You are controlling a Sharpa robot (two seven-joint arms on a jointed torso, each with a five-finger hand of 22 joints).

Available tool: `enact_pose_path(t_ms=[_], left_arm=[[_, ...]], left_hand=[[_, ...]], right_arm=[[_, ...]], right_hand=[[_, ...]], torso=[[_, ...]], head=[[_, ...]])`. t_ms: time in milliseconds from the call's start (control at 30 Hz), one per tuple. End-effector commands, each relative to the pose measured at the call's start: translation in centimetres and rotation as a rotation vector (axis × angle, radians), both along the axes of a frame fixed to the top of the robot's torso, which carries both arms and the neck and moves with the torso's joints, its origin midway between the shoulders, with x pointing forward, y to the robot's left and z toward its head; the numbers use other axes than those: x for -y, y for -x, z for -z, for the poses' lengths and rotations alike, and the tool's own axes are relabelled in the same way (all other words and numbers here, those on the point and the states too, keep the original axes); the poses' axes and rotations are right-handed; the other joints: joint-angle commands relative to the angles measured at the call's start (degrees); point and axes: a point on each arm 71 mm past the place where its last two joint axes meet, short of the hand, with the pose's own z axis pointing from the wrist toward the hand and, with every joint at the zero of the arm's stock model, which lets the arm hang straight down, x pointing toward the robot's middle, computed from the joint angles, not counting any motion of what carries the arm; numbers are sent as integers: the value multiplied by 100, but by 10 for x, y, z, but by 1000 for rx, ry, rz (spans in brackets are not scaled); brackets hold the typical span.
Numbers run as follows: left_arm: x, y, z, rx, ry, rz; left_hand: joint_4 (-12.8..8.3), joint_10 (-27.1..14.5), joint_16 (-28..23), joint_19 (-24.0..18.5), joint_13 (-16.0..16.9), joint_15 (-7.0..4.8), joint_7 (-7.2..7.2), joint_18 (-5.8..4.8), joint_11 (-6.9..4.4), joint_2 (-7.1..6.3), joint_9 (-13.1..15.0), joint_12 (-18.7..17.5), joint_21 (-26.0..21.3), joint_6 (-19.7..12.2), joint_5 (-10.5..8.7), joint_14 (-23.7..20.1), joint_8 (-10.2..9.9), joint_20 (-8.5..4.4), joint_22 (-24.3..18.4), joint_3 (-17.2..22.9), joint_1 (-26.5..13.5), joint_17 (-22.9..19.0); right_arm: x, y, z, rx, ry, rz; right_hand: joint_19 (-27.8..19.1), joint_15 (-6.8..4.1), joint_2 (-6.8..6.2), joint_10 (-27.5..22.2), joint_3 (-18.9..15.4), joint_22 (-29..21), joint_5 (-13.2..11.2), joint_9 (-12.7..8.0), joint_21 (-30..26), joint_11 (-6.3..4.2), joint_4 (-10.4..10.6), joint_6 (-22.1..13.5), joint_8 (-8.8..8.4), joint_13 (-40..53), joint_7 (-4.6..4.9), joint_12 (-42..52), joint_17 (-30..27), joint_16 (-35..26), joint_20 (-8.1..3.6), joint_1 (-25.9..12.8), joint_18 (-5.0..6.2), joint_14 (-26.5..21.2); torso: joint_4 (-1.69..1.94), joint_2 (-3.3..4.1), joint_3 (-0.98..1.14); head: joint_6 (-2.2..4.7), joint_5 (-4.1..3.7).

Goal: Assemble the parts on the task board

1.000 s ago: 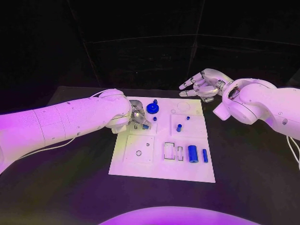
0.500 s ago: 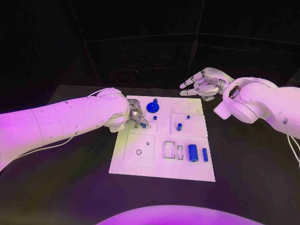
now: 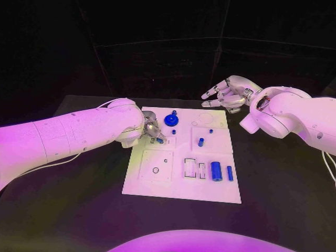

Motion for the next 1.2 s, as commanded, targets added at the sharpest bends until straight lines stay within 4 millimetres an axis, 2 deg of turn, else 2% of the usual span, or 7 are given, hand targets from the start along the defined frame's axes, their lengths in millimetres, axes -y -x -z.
enact_pose_path(t_ms=[33,367,700,767,833,1000,1200], left_arm=[[-1,1,3,-15,-30,10],[2,2,3,-28,-36,26],[4,2,4,-33,-38,33],[5,2,4,-32,-37,33],[5,1,4,-31,-37,33],[5,-1,4,-25,-38,22],[4,-2,4,-22,-40,13]], left_hand=[[-904,52,18,48,6,-32,-21,-103,0,27,8,29,23,-6,26,605,26,4,9,926,-13,1509],[-912,98,18,58,36,-46,-54,-108,-21,-54,30,71,40,15,11,605,81,-6,43,855,-104,1509],[-881,135,18,71,65,-62,-81,-115,-40,-68,34,109,64,49,3,605,111,-19,86,756,-188,1509],[-801,149,18,78,78,-67,-98,-120,-52,-77,29,129,76,85,-6,605,125,-23,110,620,-309,1509],[-613,168,18,89,104,-64,-90,-128,-47,-101,22,163,97,149,-36,605,145,-27,147,359,-560,1509],[-215,225,18,127,212,-69,-103,-150,-56,-37,-11,277,171,251,-36,605,150,-29,271,-224,-1002,1509],[-90,245,18,139,273,-89,-124,-157,-71,45,-56,347,197,289,-18,605,129,-42,322,-668,-1032,1509]], right_arm=[[-1,0,-2,5,0,-12],[-1,0,-1,4,0,-13],[-1,0,-1,3,1,-14],[-2,0,-1,4,0,-14],[-2,0,-1,4,0,-15],[-2,0,-1,3,0,-16],[-3,0,-1,-3,3,-18]], right_hand=[[-49,-29,38,-29,-31,-9,31,-2,-31,-1,-4,-28,21,-6,-3,-17,180,-33,7,9,112,300],[-49,-29,38,-29,-31,-9,31,-2,-31,-1,-4,-28,21,-6,-3,-17,180,-33,7,9,112,300],[-51,-29,39,-30,-39,-18,37,-1,-37,-1,0,-28,23,-10,-4,-19,177,-37,5,0,114,301],[-51,-29,39,-30,-39,-18,37,-1,-37,-1,0,-28,23,-10,-4,-19,177,-37,5,0,114,301],[-56,-30,38,-32,-43,-29,38,-1,-43,-1,2,-28,24,-14,-4,-21,168,-43,5,-4,116,299],[-56,-30,37,-36,-47,-32,38,-1,-45,-1,5,-28,25,-19,-4,-26,162,-47,5,-10,116,298],[-52,-30,36,-28,-53,-22,38,-1,-41,-1,9,-28,26,-10,-4,-16,177,-38,4,-17,114,301]], torso=[[-5,2,2],[-5,2,3],[-4,2,2],[-6,1,2],[-8,1,3],[-7,5,7],[-2,4,5]], head=[[0,3],[-11,-3],[-16,-3],[-18,-1],[-20,0],[-13,-1],[-22,-5]])
